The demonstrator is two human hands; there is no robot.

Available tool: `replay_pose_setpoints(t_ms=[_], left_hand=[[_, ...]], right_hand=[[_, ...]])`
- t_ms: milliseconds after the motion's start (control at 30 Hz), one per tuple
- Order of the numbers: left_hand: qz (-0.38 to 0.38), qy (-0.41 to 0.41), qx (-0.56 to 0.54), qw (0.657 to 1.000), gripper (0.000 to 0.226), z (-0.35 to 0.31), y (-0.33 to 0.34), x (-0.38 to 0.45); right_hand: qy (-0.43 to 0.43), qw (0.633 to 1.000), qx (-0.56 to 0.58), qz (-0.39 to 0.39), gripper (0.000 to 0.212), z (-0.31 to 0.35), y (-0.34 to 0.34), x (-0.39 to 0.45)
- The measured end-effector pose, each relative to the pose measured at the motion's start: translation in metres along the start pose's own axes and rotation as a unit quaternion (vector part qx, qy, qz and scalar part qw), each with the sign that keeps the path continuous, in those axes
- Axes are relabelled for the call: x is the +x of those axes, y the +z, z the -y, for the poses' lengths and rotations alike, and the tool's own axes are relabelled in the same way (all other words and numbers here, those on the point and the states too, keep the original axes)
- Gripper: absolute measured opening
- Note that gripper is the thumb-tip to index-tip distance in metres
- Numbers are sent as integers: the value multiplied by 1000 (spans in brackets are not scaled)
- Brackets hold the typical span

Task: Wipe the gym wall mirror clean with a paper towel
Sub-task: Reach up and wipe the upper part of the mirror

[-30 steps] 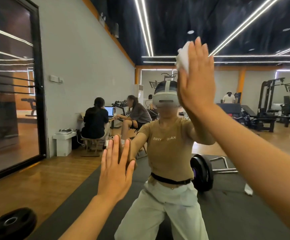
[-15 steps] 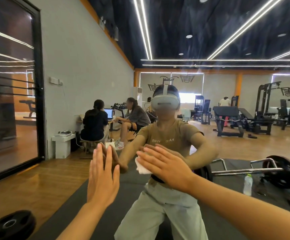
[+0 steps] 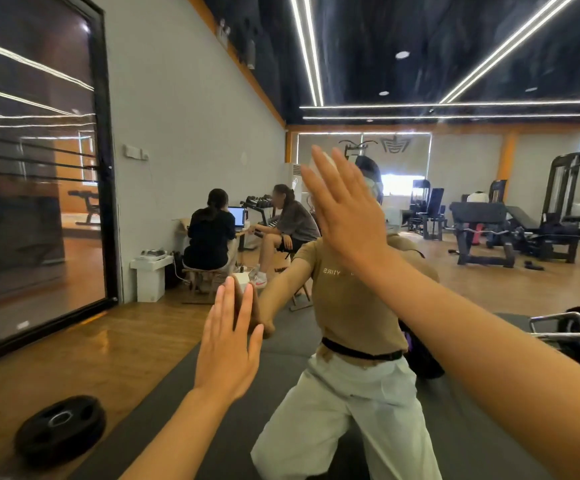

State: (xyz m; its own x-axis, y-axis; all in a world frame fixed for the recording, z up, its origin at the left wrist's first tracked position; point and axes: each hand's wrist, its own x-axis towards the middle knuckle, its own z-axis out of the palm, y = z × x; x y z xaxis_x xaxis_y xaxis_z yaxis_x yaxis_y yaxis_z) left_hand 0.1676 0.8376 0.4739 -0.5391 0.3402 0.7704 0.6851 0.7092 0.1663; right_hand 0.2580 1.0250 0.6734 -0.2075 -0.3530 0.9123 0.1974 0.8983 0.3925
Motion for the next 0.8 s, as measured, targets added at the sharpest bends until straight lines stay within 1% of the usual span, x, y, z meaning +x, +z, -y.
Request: replay_pose_setpoints(t_ms=[100, 167, 200, 267, 333, 367, 400, 433, 500, 533, 633, 667, 733, 800], left_hand=[[6, 10, -4, 1000, 71, 2, -2, -1], [10, 15, -17, 1000, 70, 3, -4, -2], [14, 18, -19, 1000, 70, 3, -6, -1], [23, 23, -18, 999, 72, 4, -8, -1], [37, 19, -12, 999, 79, 3, -9, 0], [43, 15, -6, 999, 82, 2, -9, 0], [47, 12, 1, 999, 82, 1, -10, 1], [49, 9, 5, 999, 82, 0, -11, 1], [52, 7, 3, 999, 81, -2, -11, 1], [56, 7, 0, 998, 80, -3, -12, 1], [55, 2, -2, 998, 77, -3, -10, 1], [49, 1, 3, 999, 77, -2, -9, 1], [34, 6, 12, 999, 77, -1, -5, 1], [28, 7, 13, 999, 78, 0, -2, 1]], right_hand=[[-61, 997, 23, 38, 65, 29, 6, -48], [-108, 989, 42, 88, 67, 49, 8, -92], [-146, 982, 37, 116, 68, 58, 7, -117], [-237, 953, -7, 188, 77, 71, 1, -167], [-309, 912, -52, 265, 95, 74, -9, -205], [-334, 896, -65, 286, 100, 72, -13, -216], [-352, 887, -71, 291, 100, 68, -14, -221], [-359, 887, -72, 282, 99, 64, -14, -222], [-347, 905, -63, 237, 87, 57, -10, -213], [-324, 922, -54, 208, 77, 53, -9, -203], [-199, 974, -31, 103, 50, 25, -14, -150], [-152, 985, -33, 74, 48, 8, -21, -128], [-59, 997, -48, 34, 56, -30, -38, -84], [37, 998, -51, 27, 57, -64, -54, -54]])
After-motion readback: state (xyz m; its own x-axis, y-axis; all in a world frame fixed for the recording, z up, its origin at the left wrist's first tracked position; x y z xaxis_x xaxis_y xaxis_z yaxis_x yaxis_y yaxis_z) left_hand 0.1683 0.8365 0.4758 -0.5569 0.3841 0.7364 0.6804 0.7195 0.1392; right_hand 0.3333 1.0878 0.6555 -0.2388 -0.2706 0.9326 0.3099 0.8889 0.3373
